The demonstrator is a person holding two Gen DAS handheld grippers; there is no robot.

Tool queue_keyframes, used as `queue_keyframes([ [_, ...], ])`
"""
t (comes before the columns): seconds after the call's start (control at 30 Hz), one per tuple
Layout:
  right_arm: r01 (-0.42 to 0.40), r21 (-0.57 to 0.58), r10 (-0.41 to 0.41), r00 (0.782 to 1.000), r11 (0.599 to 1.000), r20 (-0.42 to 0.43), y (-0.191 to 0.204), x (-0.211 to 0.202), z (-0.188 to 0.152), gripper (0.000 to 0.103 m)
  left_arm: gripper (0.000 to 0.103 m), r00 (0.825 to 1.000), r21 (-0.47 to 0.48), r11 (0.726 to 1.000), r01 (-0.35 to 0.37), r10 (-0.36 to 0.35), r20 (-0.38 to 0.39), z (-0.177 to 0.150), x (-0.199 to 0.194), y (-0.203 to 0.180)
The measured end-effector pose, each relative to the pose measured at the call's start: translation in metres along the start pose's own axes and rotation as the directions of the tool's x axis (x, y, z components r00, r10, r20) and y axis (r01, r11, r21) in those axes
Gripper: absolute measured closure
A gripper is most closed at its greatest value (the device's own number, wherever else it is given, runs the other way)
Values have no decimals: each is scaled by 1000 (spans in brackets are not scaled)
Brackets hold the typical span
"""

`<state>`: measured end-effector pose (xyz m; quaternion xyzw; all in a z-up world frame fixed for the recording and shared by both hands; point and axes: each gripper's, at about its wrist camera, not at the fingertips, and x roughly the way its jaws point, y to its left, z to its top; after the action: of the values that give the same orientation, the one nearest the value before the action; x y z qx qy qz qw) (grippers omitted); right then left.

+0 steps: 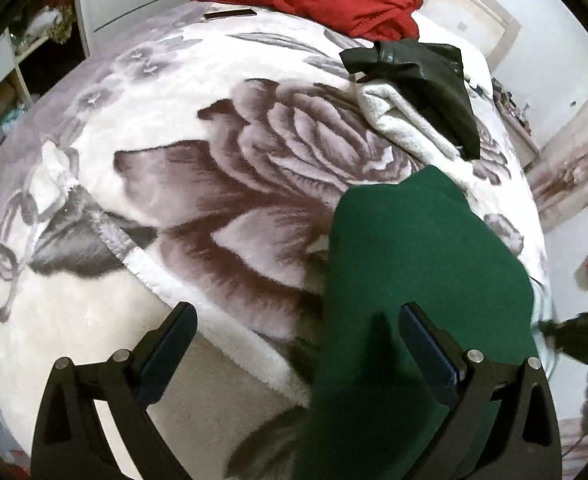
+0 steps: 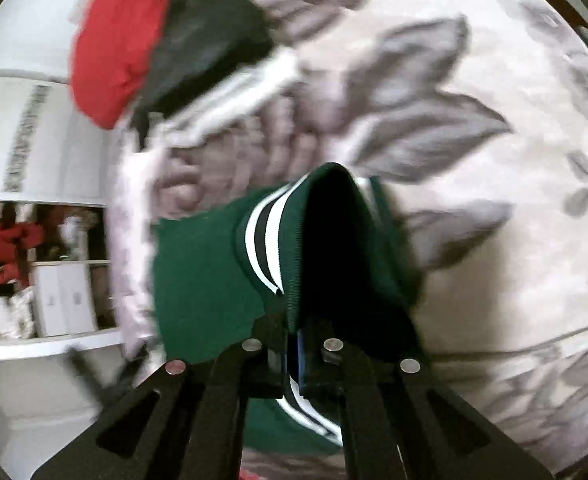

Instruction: Fold large clothes

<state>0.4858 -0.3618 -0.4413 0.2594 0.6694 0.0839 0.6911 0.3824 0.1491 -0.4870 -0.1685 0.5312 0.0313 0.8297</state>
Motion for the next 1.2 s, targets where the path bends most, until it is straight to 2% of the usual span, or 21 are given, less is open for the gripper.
queue_keyframes([
  [0.07,21,8,-20,993,1000,-115,-9,39,4,100,0,997,18,997,-73,73,-39,-10,5,-1],
  [0.13,-11,34,17,982,999,-186,-15,56,0,100,0,980,44,981,-187,190,-63,-26,5,1],
  [0.17,-53,40,60,978,998,-199,-14,55,-3,98,0,972,45,974,-224,226,-68,-35,2,2],
  [0.23,-88,22,91,975,996,-203,-11,44,-10,82,0,958,11,961,-276,276,-76,-62,-9,15],
  [0.3,-58,-3,56,985,998,-163,-16,29,-21,44,0,943,-22,947,-320,316,-105,-86,-13,29],
  [0.37,-34,-13,32,990,999,-140,-25,24,-33,33,0,933,-35,937,-347,341,-117,-110,-12,42],
  [0.43,-34,-3,33,987,999,-155,-38,30,-40,30,0,921,-31,931,-365,356,-162,-135,6,55],
  [0.57,-164,42,169,970,986,-177,-50,46,-40,26,0,911,-40,937,-346,326,-254,-170,57,77],
  [0.63,-229,36,231,953,973,-197,-48,60,-37,26,0,929,-66,944,-325,305,-209,-173,64,81],
  [0.7,-228,37,231,953,973,-197,-50,64,-35,26,0,941,-93,945,-313,296,-164,-173,64,84],
  [0.8,-196,30,199,966,980,-165,-56,60,-31,26,0,945,-130,941,-312,294,-142,-173,65,86],
  [0.87,-186,7,186,973,982,-138,-60,49,-32,26,0,942,-138,939,-316,292,-166,-168,64,87],
  [0.93,-166,-12,163,977,986,-134,-61,47,-32,24,0,931,-119,936,-330,303,-202,-160,56,82],
  [1.0,-131,-43,124,982,990,-144,-62,51,-33,21,0,918,-96,921,-377,357,-171,-146,30,73],
  [1.03,-107,-60,97,984,992,-150,-64,52,-34,21,0,913,-82,914,-398,387,-128,-138,9,65],
  [1.07,-100,-71,88,983,992,-160,-62,57,-33,21,0,912,-75,910,-407,402,-79,-129,-12,58],
  [1.1,-126,-68,113,979,990,-170,-62,60,-33,21,0,911,-69,909,-411,409,-43,-121,-28,51],
  [1.13,-183,-57,169,966,982,-195,-60,62,-33,21,0,914,-61,913,-404,405,-3,-112,-43,41],
  [1.2,-202,-64,185,961,977,-208,-56,63,-35,17,0,927,-31,928,-371,372,43,-95,-56,18],
])
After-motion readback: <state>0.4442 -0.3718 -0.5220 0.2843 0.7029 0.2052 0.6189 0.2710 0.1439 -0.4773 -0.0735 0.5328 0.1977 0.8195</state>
